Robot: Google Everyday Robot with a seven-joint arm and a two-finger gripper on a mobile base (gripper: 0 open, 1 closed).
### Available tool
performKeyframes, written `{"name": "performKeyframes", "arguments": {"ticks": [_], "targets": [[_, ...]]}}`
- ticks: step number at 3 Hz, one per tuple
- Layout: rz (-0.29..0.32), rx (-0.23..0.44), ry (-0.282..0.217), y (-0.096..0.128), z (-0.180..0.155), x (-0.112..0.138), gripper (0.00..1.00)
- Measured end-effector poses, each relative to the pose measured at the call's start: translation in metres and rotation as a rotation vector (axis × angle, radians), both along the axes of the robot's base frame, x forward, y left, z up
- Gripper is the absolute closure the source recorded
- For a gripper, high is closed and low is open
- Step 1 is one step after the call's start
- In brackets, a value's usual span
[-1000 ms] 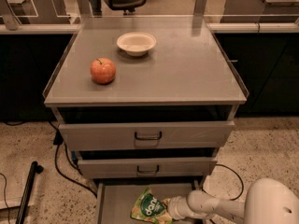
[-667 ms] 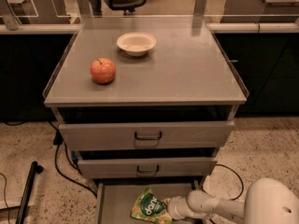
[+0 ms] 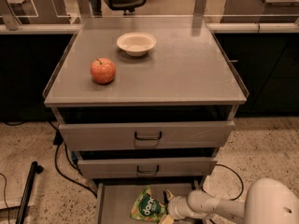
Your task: Place green rice chip bag into bottom drawer
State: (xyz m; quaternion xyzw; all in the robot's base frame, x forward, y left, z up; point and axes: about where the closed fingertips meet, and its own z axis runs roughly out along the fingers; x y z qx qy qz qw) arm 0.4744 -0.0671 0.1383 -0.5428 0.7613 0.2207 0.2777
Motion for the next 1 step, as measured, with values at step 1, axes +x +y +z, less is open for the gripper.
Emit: {"name": "performKeyframes", "arguments": {"ticks": [1], "targets": [[0.000,0.000,0.000,0.0000,0.0000,0.0000,0.00]]}}
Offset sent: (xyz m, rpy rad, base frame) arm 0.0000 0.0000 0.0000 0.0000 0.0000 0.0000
